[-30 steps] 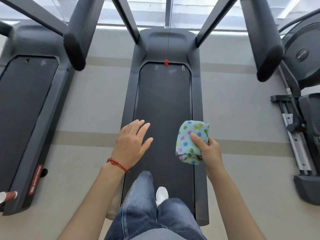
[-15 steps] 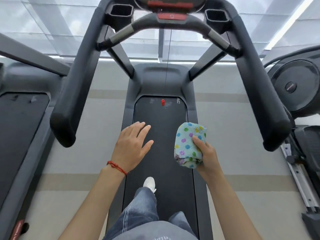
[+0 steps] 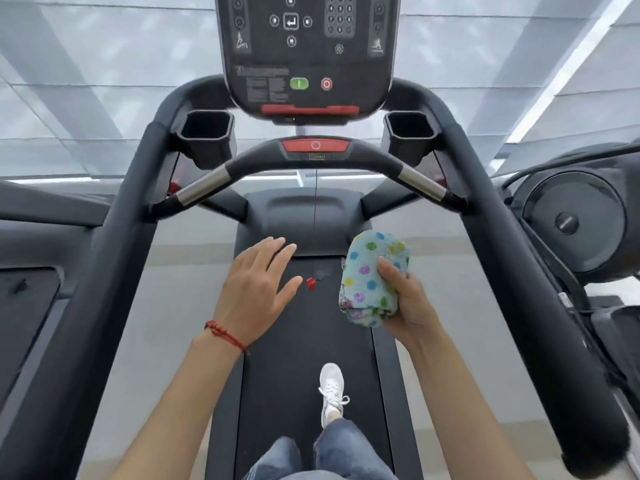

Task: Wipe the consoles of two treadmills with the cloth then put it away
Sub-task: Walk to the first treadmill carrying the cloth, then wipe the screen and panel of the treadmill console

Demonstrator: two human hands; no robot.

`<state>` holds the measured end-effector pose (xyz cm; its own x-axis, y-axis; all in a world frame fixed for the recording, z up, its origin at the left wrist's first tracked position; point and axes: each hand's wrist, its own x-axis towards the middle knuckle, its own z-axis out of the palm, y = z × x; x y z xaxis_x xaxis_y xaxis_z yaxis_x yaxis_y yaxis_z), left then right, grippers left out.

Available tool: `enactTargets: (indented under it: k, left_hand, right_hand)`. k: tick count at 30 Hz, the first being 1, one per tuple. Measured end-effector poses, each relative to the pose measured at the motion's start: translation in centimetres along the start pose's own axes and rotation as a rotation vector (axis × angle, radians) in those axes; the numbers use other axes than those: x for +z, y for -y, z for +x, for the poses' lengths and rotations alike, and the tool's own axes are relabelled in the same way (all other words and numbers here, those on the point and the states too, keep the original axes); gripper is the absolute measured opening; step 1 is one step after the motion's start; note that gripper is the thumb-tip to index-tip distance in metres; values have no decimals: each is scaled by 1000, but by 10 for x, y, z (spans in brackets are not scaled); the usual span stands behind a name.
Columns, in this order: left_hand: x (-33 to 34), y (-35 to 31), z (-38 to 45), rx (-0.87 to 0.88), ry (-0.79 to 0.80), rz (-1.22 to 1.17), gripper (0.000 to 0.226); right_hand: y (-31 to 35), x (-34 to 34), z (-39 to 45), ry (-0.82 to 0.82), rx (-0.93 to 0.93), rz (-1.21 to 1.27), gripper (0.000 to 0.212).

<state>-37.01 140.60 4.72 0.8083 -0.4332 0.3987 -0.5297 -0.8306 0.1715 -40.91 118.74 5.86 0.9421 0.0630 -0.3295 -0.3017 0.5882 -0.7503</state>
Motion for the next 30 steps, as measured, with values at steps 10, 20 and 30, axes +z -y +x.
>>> enactTargets:
  k: [10, 20, 30]
  left_hand:
    - [17, 22, 159, -23, -115, 62, 49]
    - [16, 81, 280, -34, -192, 98, 50]
    - [10, 183, 385, 25, -265, 95, 50]
  right_hand:
    - [118, 7, 134, 94, -76, -48, 78]
    - [195, 46, 242, 24, -163, -88, 41]
    - [247, 125, 356, -85, -379, -243, 41]
